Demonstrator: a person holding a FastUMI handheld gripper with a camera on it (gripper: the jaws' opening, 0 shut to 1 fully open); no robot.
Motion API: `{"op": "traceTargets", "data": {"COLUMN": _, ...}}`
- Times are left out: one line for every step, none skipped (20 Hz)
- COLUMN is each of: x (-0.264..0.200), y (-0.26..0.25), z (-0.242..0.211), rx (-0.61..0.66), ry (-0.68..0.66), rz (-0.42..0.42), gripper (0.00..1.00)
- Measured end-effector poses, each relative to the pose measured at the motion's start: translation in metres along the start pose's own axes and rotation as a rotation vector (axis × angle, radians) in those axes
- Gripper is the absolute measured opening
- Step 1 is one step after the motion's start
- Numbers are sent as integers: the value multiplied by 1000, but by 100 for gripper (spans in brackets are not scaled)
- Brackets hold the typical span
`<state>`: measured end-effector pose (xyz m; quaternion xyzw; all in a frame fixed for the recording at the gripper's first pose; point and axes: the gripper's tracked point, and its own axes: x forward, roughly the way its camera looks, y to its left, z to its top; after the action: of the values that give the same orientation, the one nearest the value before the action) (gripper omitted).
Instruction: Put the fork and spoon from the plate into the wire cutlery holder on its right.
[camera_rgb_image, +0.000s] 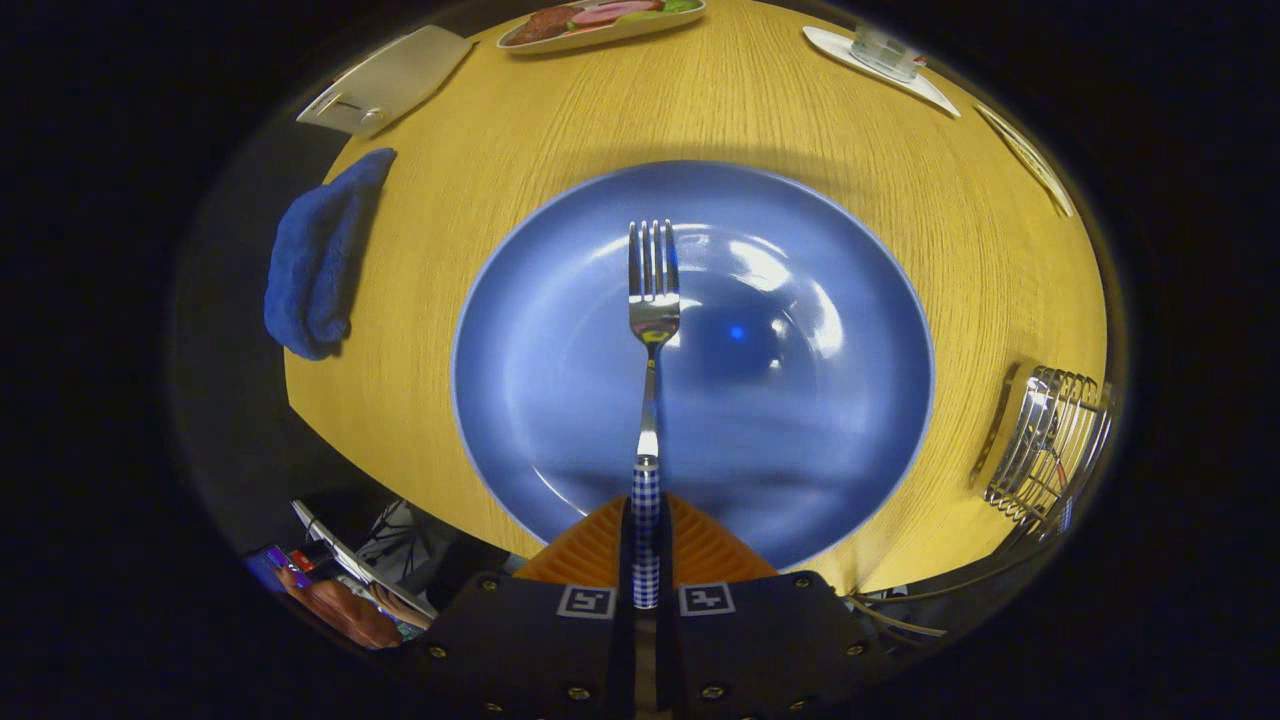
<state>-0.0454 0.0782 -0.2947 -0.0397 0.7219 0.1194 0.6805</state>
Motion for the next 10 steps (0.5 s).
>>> {"op": "traceTargets", "data": {"x": -5, "y": -3, "z": -5, "rx": -12, "ry": 18, "rz": -3, "gripper": 9}}
{"op": "traceTargets", "data": {"x": -9, "y": -8, "z": -9, "rx": -29, "ry": 35, "rz": -13, "gripper": 8}}
{"op": "traceTargets", "data": {"x": -14, "y": -13, "z": -14, "rx": -45, "ry": 54, "rz": -24, "gripper": 8}}
{"op": "traceTargets", "data": {"x": -20, "y": -17, "z": -18, "rx": -57, "ry": 68, "rz": -28, "gripper": 8}}
{"op": "traceTargets", "data": {"x": -28, "y": -21, "z": -21, "rx": -65, "ry": 82, "rz": -31, "gripper": 9}}
{"op": "traceTargets", "data": {"x": -36, "y": -27, "z": -26, "rx": -74, "ry": 99, "rz": -39, "gripper": 9}}
{"op": "traceTargets", "data": {"x": -46, "y": -33, "z": -30, "rx": -86, "ry": 110, "rz": -50, "gripper": 8}}
{"op": "traceTargets", "data": {"x": -55, "y": -41, "z": -35, "rx": -94, "ry": 121, "rz": -64, "gripper": 8}}
{"op": "traceTargets", "data": {"x": -67, "y": -48, "z": -40, "rx": -99, "ry": 132, "rz": -70, "gripper": 9}}
{"op": "traceTargets", "data": {"x": -79, "y": -54, "z": -45, "rx": -102, "ry": 144, "rz": -72, "gripper": 9}}
